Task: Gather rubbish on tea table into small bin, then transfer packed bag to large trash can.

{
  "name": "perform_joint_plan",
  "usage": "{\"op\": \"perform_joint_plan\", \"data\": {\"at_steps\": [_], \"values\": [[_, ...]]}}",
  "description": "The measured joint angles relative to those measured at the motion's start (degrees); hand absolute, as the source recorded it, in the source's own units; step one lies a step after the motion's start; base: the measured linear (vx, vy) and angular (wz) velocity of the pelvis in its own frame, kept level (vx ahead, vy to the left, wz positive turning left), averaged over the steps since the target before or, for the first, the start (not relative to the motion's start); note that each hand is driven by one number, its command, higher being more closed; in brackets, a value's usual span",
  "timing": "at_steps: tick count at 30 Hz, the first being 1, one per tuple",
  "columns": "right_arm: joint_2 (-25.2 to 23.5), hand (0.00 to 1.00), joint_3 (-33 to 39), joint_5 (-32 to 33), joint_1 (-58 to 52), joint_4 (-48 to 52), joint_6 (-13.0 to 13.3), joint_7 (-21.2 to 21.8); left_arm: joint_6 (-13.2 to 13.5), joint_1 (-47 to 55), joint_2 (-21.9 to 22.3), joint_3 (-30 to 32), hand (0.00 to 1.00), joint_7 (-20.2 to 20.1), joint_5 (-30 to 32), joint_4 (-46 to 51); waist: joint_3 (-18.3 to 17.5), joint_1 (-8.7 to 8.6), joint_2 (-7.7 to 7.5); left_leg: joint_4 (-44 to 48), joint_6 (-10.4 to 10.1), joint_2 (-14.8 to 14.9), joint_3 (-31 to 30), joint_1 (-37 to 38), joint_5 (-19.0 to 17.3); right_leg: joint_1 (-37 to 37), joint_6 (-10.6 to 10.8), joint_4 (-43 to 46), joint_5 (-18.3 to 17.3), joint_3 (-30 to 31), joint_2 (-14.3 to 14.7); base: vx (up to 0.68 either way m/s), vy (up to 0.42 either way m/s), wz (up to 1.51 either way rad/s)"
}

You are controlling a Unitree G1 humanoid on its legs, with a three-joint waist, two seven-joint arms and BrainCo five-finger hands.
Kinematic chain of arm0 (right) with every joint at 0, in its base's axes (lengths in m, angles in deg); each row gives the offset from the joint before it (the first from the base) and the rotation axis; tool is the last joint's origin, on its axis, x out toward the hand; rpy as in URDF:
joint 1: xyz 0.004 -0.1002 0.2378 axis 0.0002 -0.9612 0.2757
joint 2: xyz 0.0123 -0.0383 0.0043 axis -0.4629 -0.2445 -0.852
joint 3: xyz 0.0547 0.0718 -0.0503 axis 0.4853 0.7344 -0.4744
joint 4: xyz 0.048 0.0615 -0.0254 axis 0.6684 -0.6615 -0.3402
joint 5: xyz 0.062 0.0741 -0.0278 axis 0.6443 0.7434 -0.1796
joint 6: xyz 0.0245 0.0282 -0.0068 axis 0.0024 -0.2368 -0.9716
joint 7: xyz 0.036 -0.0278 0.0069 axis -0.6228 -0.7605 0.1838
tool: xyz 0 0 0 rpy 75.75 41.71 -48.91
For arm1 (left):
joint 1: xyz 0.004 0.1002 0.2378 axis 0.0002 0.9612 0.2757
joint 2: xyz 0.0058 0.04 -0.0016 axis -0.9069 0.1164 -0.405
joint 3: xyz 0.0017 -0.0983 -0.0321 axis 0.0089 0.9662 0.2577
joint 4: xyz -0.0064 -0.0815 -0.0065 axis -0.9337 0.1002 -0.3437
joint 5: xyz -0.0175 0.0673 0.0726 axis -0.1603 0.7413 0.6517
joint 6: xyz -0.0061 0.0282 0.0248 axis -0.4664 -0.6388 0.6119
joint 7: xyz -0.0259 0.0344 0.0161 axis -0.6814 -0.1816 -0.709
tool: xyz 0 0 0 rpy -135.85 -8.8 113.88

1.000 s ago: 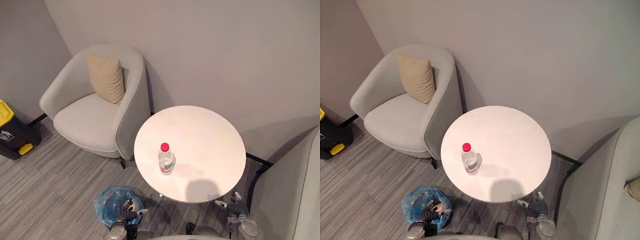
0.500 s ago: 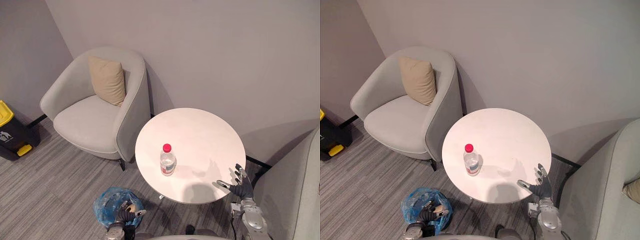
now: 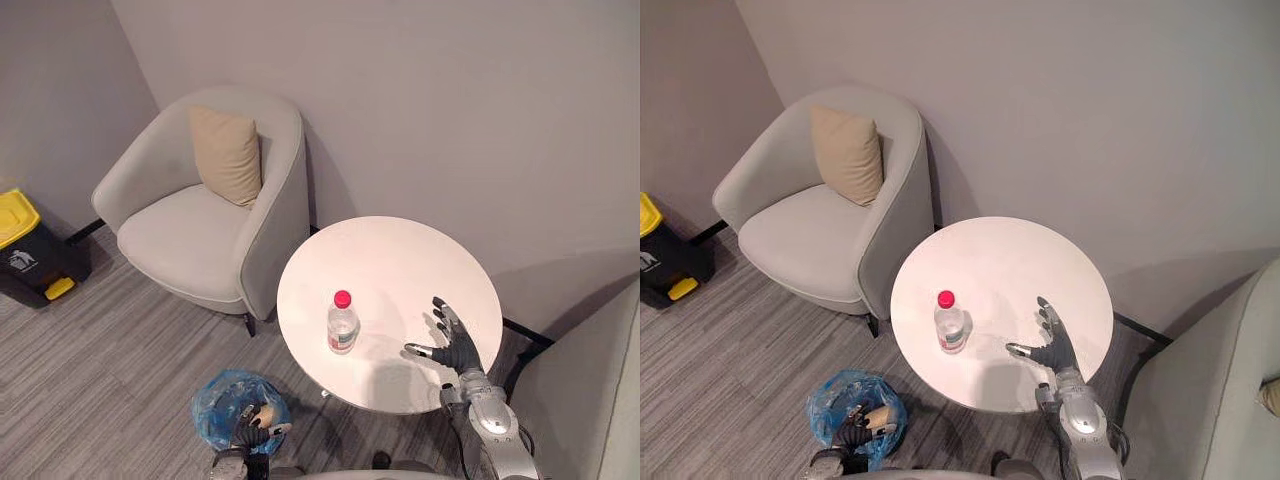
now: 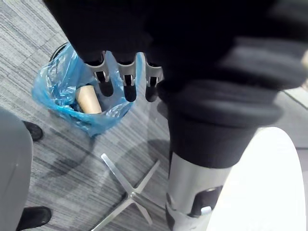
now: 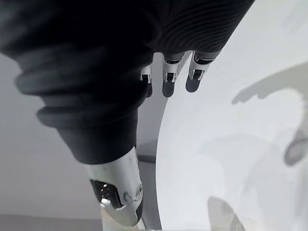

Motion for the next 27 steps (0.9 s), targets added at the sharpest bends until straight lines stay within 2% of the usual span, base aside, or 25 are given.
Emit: {"op": "perform_joint_plan", "data": {"at_steps": [15, 20, 23, 27], "values": [[2.24, 0.0, -9.88, -4.1, 8.68, -9.14, -0.12, 0.8, 0.23, 0.84, -0.97, -0.25, 0.0, -0.04, 0.82, -0.01, -0.44, 0.24, -0.03, -1.11, -0.41, -0.5, -5.7, -4.24, 1.81, -1.33, -0.16, -2.25, 0.4, -5.59, -0.32, 0.0, -0.005, 0.2], [2.17, 0.0, -10.83, -4.9, 11.08, -10.66, -0.13, 0.52, 0.26, 0.42, -0.98, -1.44, 0.0, -0.06, 1.23, 0.03, -0.22, 0.47, 0.33, -1.04, -0.68, -1.01, -7.05, -5.67, 2.6, -2.01, -0.16, -2.4, 0.42, -7.02, -0.82, 0.0, 0.016, 0.18], [2.19, 0.0, -10.85, -5.69, 12.82, -13.41, -0.17, 0.24, 0.27, -0.35, -0.97, -2.06, 0.0, -0.06, 1.24, 0.04, 0.66, 1.41, 0.97, -1.0, -0.58, -1.21, -7.51, -6.27, 3.08, -2.34, -0.11, -2.32, 0.63, -7.48, -1.0, -0.05, 0.017, 0.11], [2.16, 0.0, -10.89, -6.43, 13.42, -14.1, -0.2, -1.11, 0.85, -0.65, -0.85, -2.07, 0.0, -0.04, 1.24, 0.07, 1.68, 1.49, 1.69, -0.85, -0.62, -1.52, -8.4, -8.15, 3.6, -3.36, -0.05, -1.97, 0.7, -8.46, -1.34, -0.06, 0.017, 0.12]]}}
